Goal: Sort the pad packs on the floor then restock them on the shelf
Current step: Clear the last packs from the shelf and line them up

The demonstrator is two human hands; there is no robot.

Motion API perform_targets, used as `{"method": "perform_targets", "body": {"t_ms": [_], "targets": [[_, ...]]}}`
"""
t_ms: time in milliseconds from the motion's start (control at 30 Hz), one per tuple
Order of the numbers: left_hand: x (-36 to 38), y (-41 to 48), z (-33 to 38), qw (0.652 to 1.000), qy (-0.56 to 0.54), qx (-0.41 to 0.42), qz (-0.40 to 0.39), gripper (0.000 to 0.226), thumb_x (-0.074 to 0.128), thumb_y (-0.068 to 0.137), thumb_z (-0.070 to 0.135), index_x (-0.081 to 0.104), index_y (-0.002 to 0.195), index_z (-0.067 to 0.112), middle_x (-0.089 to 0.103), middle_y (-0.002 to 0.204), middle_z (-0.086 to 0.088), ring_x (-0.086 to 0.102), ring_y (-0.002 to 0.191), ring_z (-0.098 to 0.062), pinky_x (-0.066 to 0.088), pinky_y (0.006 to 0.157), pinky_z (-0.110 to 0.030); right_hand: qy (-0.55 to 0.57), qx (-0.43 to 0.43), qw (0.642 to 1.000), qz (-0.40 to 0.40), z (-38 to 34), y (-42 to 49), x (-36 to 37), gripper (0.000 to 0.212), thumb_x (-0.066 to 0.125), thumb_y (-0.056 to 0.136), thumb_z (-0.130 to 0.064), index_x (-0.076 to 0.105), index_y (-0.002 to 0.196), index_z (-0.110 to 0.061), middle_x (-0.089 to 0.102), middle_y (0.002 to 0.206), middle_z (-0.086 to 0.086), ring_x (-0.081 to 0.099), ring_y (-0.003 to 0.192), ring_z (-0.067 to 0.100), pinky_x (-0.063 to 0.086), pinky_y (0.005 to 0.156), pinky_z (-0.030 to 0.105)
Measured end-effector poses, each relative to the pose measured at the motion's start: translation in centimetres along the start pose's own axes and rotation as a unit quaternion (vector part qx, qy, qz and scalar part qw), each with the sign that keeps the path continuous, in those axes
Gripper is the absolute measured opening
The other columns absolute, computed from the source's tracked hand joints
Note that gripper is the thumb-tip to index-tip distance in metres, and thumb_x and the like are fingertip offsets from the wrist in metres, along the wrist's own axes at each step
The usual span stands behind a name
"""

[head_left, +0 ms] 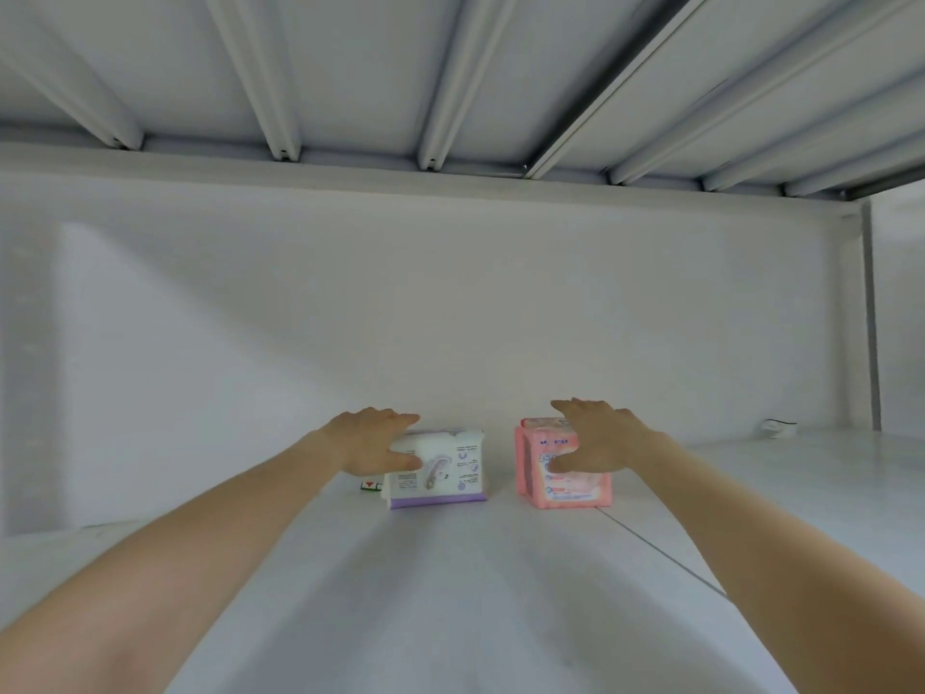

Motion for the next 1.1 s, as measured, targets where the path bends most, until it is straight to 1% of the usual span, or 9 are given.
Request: {"method": "perform_targets", "body": {"t_ms": [233,400,500,600,667,733,867,967,1100], "targets": [[2.2,1.6,-0.3,0.984,-0.172,-0.015,-0.035,0.090,0.059,0.084,0.062,0.018,0.153,0.021,0.035,0.151,0.001,0.038,0.134,-0.018,0.032,0.108,-0.029,0.137,0.045,0.987,-0.064,1.5,1.0,2.2,0.109,0.076,0.068,-0.056,0.011,0.153,-0.030,0.040,0.148,-0.004,0.039,0.133,0.021,0.038,0.105,0.037],[1.8,0.9,-0.1,0.973,-0.227,-0.017,-0.023,0.078,0.071,0.078,0.055,0.039,0.141,0.023,0.047,0.133,0.004,0.047,0.116,-0.015,0.039,0.095,-0.026,0.154,0.046,0.985,-0.064,1.1,0.5,1.9,0.118,0.082,0.061,-0.056,0.015,0.153,-0.027,0.038,0.149,-0.002,0.039,0.134,0.021,0.037,0.108,0.037],[1.4,-0.4,0.1,0.967,-0.253,-0.017,-0.017,0.071,0.077,0.074,0.053,0.047,0.132,0.026,0.053,0.123,0.007,0.052,0.111,-0.014,0.044,0.096,-0.031,0.157,0.035,0.985,-0.067,0.2,-0.2,1.3,0.121,0.083,0.055,-0.059,0.019,0.153,-0.025,0.036,0.149,-0.003,0.038,0.135,0.019,0.036,0.109,0.038],[0.6,-2.0,0.7,0.964,-0.264,-0.008,-0.012,0.066,0.081,0.069,0.051,0.051,0.125,0.028,0.056,0.117,0.010,0.056,0.104,-0.011,0.048,0.092,-0.030,0.147,0.025,0.986,-0.072,-1.1,-1.4,0.5,0.112,0.083,0.050,-0.063,0.037,0.144,-0.023,0.043,0.136,-0.004,0.043,0.127,0.019,0.041,0.103,0.038],[0.0,-3.2,1.1,0.964,-0.264,-0.003,-0.009,0.063,0.083,0.067,0.050,0.053,0.120,0.031,0.056,0.113,0.011,0.057,0.098,-0.007,0.048,0.086,-0.027,0.139,0.009,0.987,-0.076,-2.1,-2.5,-0.1,0.089,0.081,0.043,-0.065,0.059,0.119,-0.024,0.050,0.119,-0.005,0.051,0.113,0.018,0.048,0.094,0.037],[-0.8,-4.6,1.3,0.966,-0.259,0.004,-0.009,0.061,0.084,0.065,0.049,0.055,0.116,0.031,0.056,0.113,0.011,0.057,0.098,-0.006,0.048,0.083,-0.024,0.147,-0.001,0.986,-0.075,-2.7,-3.8,-0.9,0.070,0.083,0.041,-0.064,0.066,0.097,-0.025,0.056,0.107,-0.005,0.057,0.100,0.015,0.052,0.084,0.033],[-1.6,-7.4,1.2,0.966,-0.255,0.011,-0.036,0.057,0.087,0.062,0.047,0.058,0.108,0.034,0.056,0.114,0.014,0.058,0.098,-0.004,0.045,0.077,-0.023,0.120,0.001,0.989,-0.088,-3.3,-6.7,-2.0,0.076,0.084,0.044,-0.064,0.062,0.107,-0.028,0.052,0.108,-0.003,0.048,0.105,0.016,0.049,0.085,0.033],[-2.3,-9.8,1.4,0.967,-0.248,0.011,-0.059,0.058,0.089,0.060,0.046,0.058,0.108,0.035,0.057,0.114,0.017,0.057,0.099,0.000,0.044,0.078,-0.022,0.154,0.003,0.981,-0.118,-3.5,-9.3,-2.4,0.087,0.083,0.034,-0.063,0.055,0.108,-0.027,0.061,0.106,-0.007,0.061,0.098,0.015,0.051,0.090,0.037],[-3.0,-11.8,2.2,0.968,-0.244,0.003,-0.064,0.059,0.088,0.058,0.051,0.063,0.109,0.035,0.064,0.108,0.019,0.061,0.095,0.002,0.046,0.076,-0.019,0.234,-0.022,0.961,-0.148,-3.8,-11.7,-2.7,0.073,0.092,0.049,-0.040,0.054,0.109,-0.024,0.071,0.102,-0.008,0.068,0.093,0.013,0.053,0.089,0.034]]}}
Point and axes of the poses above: each hand's wrist, its own y-axis towards the middle knuckle, its own x-axis out of the palm, z = x × y, the point moved 9 cm from there along y, towards the middle knuckle
